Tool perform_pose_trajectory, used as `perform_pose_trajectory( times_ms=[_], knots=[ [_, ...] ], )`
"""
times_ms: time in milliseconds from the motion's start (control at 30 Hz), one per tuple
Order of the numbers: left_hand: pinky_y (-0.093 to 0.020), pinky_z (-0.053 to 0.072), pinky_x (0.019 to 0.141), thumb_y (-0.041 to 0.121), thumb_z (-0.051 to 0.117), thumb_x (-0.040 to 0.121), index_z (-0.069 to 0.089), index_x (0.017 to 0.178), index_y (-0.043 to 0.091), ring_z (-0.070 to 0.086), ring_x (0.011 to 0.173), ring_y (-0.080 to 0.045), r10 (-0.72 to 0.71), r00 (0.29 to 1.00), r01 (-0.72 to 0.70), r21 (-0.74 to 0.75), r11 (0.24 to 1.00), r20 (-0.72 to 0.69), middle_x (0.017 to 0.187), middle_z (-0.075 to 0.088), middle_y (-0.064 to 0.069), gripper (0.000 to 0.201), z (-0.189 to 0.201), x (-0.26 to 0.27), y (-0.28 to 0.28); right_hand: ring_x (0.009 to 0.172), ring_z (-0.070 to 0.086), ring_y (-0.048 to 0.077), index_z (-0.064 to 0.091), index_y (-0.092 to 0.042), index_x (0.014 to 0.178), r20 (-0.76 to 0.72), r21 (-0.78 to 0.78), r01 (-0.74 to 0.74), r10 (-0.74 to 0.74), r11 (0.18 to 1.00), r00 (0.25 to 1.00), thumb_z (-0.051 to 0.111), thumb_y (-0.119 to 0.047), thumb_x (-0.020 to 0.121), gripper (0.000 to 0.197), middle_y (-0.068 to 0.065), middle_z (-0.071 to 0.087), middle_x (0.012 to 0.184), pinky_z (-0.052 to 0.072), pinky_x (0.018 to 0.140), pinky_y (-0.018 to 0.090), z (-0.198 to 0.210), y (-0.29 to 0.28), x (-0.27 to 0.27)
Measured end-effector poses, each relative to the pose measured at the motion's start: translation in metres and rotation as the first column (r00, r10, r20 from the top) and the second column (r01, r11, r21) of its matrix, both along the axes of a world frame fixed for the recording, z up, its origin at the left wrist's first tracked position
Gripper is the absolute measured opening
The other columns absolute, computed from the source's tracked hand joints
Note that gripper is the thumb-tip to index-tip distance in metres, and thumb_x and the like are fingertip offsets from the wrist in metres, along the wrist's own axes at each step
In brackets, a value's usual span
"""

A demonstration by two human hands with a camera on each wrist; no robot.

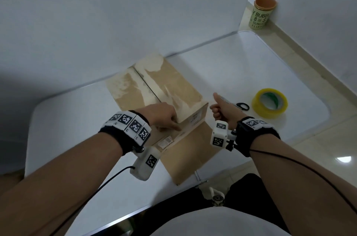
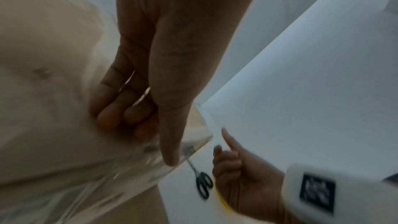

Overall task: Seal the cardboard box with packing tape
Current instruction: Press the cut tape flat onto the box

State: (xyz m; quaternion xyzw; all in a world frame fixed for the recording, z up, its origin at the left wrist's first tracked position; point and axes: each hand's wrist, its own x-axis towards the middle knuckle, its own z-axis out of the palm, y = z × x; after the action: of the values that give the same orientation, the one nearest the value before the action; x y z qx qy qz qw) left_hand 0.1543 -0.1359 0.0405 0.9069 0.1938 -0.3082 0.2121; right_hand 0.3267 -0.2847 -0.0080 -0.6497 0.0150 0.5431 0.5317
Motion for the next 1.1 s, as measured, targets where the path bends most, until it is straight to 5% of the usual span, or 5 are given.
perform_pose_trajectory(
  times_ms=[133, 300, 433, 900, 1100],
  knots=[
    [-0.025, 0.043, 0.062, 0.051, 0.064, 0.085, 0.057, 0.081, 0.018, 0.052, 0.067, -0.011, 0.038, 0.959, -0.057, 0.061, 0.997, 0.280, 0.079, 0.058, 0.003, 0.034, 0.014, 0.029, 0.008, 0.069, 0.055, 0.010, 0.062, -0.013, 0.097, 0.053, 0.014, 0.121, -0.122, 0.993, 0.991, 0.055, -0.050, 0.091, 0.038, 0.000, 0.060, 0.082, 0.045, 0.059, 0.020, -0.004, -0.008, 0.015],
    [-0.033, 0.035, 0.108, 0.055, 0.066, 0.081, 0.031, 0.146, 0.023, 0.039, 0.132, -0.017, -0.049, 0.936, 0.036, 0.044, 0.998, 0.347, 0.152, 0.031, 0.002, 0.081, 0.004, 0.070, 0.002, 0.114, 0.055, 0.014, 0.063, -0.020, 0.118, -0.032, 0.145, 0.028, -0.024, 0.989, 0.999, 0.055, -0.044, 0.092, 0.036, -0.005, 0.062, 0.121, 0.042, 0.103, 0.033, -0.005, -0.007, 0.012],
    [-0.032, 0.031, 0.110, 0.059, 0.063, 0.081, 0.034, 0.145, 0.019, 0.037, 0.133, -0.019, -0.126, 0.974, 0.110, 0.095, 0.989, 0.188, 0.150, 0.034, 0.000, 0.081, -0.008, 0.082, 0.005, 0.112, 0.057, 0.017, 0.069, -0.020, 0.097, -0.029, 0.208, 0.013, -0.007, 0.978, 1.000, 0.063, -0.027, 0.091, 0.012, -0.001, 0.066, 0.110, 0.044, 0.102, 0.034, -0.010, -0.009, 0.012],
    [-0.024, 0.034, 0.097, 0.055, 0.068, 0.079, 0.042, 0.135, 0.020, 0.044, 0.120, -0.016, -0.122, 0.952, 0.114, 0.044, 0.992, 0.280, 0.135, 0.040, 0.001, 0.071, -0.020, 0.078, 0.010, 0.105, 0.055, 0.016, 0.067, -0.015, 0.086, 0.130, 0.143, -0.098, 0.079, 0.985, 0.988, 0.062, -0.015, 0.091, 0.007, -0.001, 0.065, 0.096, 0.042, 0.103, 0.034, -0.020, 0.007, 0.018],
    [-0.026, 0.036, 0.100, 0.051, 0.070, 0.079, 0.030, 0.143, 0.026, 0.041, 0.124, -0.015, -0.044, 0.951, 0.066, -0.060, 0.996, 0.307, 0.140, 0.036, 0.003, 0.080, -0.023, 0.074, 0.011, 0.093, 0.057, 0.011, 0.063, -0.013, 0.098, 0.073, 0.152, -0.139, 0.129, 0.979, 0.989, 0.054, -0.019, 0.095, 0.011, 0.000, 0.063, 0.095, 0.047, 0.079, 0.024, -0.022, 0.009, 0.011]
  ],
)
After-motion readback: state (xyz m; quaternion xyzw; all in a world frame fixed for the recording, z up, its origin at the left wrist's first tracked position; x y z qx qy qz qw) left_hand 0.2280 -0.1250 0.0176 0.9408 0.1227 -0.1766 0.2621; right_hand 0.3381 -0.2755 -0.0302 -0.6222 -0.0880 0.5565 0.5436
